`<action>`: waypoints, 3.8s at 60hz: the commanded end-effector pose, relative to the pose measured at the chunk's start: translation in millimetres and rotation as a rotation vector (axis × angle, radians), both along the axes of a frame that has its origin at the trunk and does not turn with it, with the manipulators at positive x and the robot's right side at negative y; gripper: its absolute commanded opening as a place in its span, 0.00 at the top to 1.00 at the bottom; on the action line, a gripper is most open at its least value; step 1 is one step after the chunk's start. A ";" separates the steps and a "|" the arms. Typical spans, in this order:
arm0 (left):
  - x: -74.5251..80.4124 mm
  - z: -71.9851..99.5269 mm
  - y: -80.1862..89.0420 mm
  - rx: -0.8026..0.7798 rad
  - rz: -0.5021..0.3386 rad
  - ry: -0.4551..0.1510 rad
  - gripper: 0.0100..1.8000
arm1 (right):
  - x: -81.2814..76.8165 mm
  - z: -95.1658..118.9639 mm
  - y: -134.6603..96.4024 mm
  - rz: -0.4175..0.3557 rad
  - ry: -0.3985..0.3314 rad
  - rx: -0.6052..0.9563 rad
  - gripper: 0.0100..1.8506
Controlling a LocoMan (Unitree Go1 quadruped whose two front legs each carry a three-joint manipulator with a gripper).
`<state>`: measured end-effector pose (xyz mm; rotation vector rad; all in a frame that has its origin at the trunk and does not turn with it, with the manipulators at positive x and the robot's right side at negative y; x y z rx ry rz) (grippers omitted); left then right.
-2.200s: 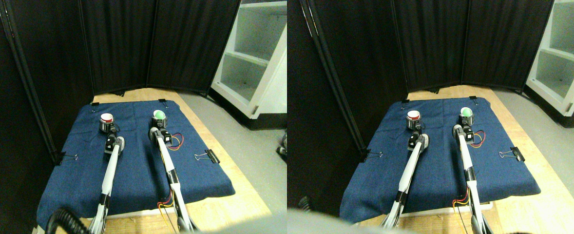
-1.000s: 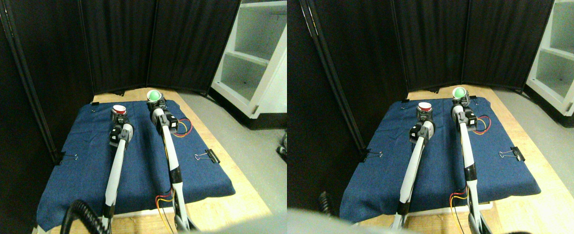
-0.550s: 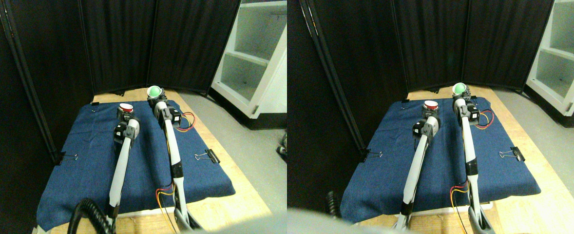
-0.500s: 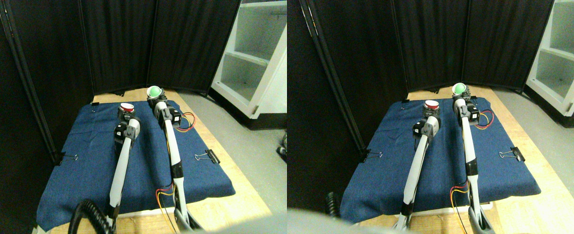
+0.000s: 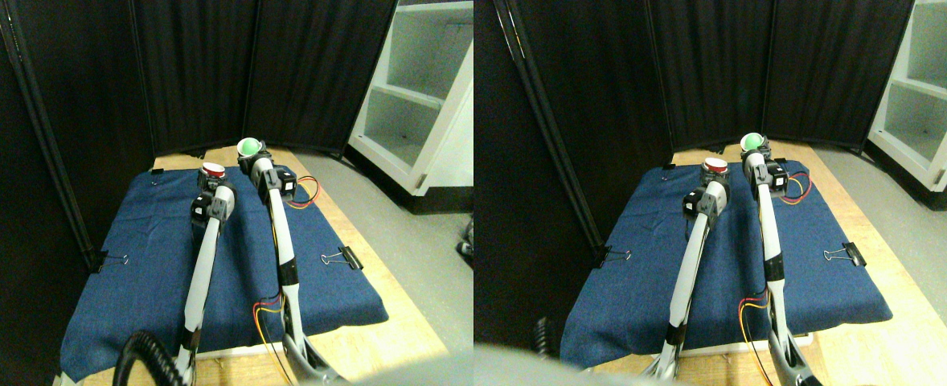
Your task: Pour (bimanual)
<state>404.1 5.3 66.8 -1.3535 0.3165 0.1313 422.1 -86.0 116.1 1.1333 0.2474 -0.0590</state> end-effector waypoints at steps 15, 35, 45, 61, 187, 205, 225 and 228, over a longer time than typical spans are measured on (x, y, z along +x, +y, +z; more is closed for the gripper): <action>5.2 3.8 3.4 -0.002 -0.011 -0.031 0.82 | 0.2 25.5 14.6 0.048 -0.062 -0.110 0.83; 6.3 1.3 10.6 0.012 0.002 -0.034 0.82 | 2.4 24.5 19.6 0.077 -0.047 -0.151 0.83; 6.7 2.7 11.3 0.016 -0.012 -0.037 0.82 | 4.4 21.9 19.6 0.126 -0.051 -0.206 0.83; 8.0 4.8 8.6 0.018 -0.030 -0.034 0.82 | 9.1 17.1 19.9 0.140 -0.036 -0.221 0.83; 0.2 25.4 -8.8 0.000 -0.094 -0.023 0.82 | -11.6 37.0 27.7 0.275 -0.110 -0.574 0.83; -2.5 26.2 -12.8 -0.008 -0.107 -0.023 0.82 | -14.4 38.7 31.7 0.318 -0.134 -0.692 0.83; -5.9 29.1 -12.3 -0.021 -0.108 -0.020 0.82 | -15.4 39.7 39.5 0.391 -0.181 -0.832 0.83; -7.3 29.5 -12.5 -0.022 -0.108 -0.020 0.82 | -15.0 39.3 40.3 0.392 -0.182 -0.835 0.83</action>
